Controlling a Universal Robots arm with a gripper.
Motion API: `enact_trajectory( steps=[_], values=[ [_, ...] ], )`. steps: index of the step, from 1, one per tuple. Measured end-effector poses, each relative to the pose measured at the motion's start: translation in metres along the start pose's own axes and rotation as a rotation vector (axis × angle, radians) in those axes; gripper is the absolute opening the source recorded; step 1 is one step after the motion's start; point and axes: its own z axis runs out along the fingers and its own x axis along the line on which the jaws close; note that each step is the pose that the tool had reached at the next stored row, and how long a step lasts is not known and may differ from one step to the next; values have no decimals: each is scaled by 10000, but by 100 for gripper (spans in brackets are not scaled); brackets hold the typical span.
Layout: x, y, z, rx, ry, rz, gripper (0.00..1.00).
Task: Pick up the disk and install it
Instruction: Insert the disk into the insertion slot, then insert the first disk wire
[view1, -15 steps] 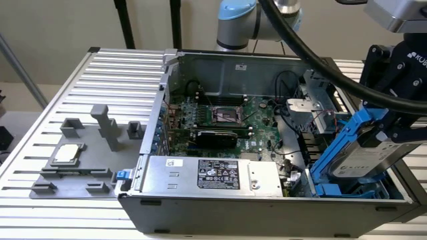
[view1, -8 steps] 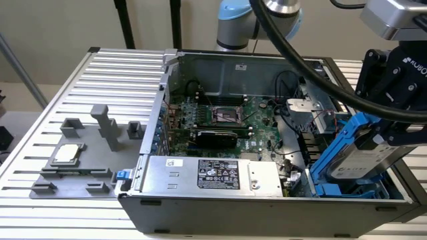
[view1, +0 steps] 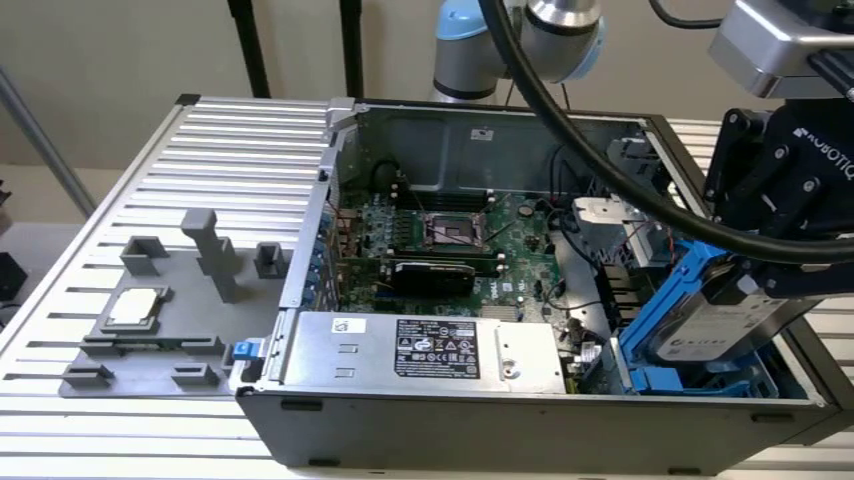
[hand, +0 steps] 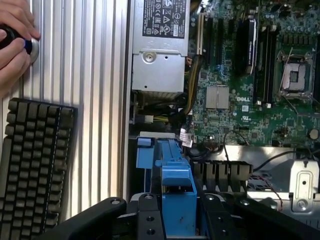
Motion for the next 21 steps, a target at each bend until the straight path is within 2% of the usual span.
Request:
enact_trajectory(
  steps=[21],
  values=[
    [-46, -6, 222, 0, -72, -37, 0]
  ],
)
